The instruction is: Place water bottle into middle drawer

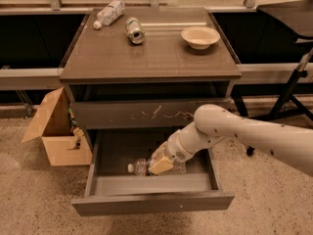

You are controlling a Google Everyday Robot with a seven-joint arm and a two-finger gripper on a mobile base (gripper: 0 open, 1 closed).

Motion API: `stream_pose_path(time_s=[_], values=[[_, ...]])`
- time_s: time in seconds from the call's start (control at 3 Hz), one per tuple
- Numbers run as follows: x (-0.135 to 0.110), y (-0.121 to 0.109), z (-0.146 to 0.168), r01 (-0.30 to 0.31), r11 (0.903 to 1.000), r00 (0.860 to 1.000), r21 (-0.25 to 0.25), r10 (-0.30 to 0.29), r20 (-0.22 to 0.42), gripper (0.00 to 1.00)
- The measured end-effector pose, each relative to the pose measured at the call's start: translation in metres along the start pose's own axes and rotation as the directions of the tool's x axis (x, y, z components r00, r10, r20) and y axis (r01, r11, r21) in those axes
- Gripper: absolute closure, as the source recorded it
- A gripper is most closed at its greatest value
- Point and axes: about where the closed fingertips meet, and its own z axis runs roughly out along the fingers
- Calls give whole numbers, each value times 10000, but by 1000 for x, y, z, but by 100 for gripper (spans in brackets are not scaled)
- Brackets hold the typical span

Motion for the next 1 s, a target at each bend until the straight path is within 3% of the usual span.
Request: stream_pose_path(time_s=[0.33, 0.67, 1.0], values=[[19, -24, 6, 94, 9983, 9999, 572, -98, 51, 100], [51, -75, 32, -44, 9965, 9987, 829, 2, 508, 100], [51, -75, 32, -38, 9965, 9987, 830, -4, 504, 100]])
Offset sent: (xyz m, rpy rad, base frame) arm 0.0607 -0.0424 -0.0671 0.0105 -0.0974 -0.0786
